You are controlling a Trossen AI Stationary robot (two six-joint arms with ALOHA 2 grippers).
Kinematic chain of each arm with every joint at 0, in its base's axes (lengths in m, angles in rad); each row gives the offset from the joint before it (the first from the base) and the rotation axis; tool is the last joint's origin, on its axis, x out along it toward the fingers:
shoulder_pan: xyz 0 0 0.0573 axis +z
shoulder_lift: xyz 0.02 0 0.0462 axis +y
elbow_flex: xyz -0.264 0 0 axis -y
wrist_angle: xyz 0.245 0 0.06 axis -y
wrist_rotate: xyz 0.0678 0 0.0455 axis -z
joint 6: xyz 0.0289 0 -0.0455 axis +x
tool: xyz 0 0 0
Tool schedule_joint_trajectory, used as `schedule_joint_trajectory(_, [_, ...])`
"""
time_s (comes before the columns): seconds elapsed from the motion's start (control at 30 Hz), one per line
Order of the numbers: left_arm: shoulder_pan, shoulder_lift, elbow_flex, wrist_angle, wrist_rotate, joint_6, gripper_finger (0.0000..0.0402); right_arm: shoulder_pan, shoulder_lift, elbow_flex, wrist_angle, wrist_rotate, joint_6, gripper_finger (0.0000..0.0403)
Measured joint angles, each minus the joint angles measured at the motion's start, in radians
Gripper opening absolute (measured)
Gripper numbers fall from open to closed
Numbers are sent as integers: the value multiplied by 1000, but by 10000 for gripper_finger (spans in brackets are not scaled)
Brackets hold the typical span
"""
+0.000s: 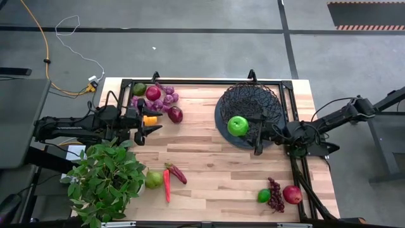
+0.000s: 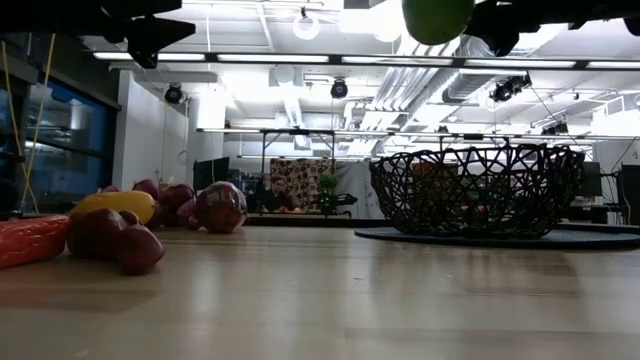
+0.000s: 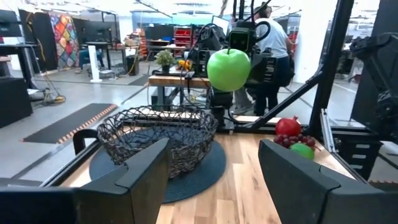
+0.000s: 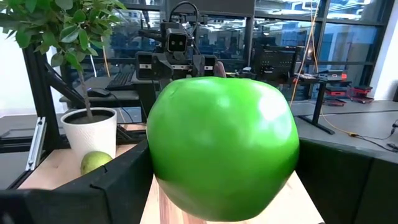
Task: Build produce basket
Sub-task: Put the green apple into the black wire basket
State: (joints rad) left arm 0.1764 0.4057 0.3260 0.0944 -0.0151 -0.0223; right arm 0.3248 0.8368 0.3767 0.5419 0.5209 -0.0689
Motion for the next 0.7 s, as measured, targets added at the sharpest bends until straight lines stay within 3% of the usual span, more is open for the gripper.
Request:
schedule_joint_trajectory(0.13, [0,0,0,0,-17,0,236,-4,0,0,-6,51,-16,321])
schedule_joint_trajectory(0.23, [0,0,0,0,-45,0,236,-36,0,6,-9,194,-6,321])
schedule_joint_trajectory(0.3, [0,0,0,0,-58,0,236,-80,0,44,-111,329,38,321])
schedule_joint_trajectory(0.37, [0,0,0,0,-69,0,236,-143,1,110,-314,386,113,321])
schedule_joint_trajectory(0.53, [0,0,0,0,-79,0,236,-366,51,286,-813,303,379,321])
schedule_joint_trajectory(0.7, [0,0,0,0,-79,0,236,-595,128,329,-980,119,443,321])
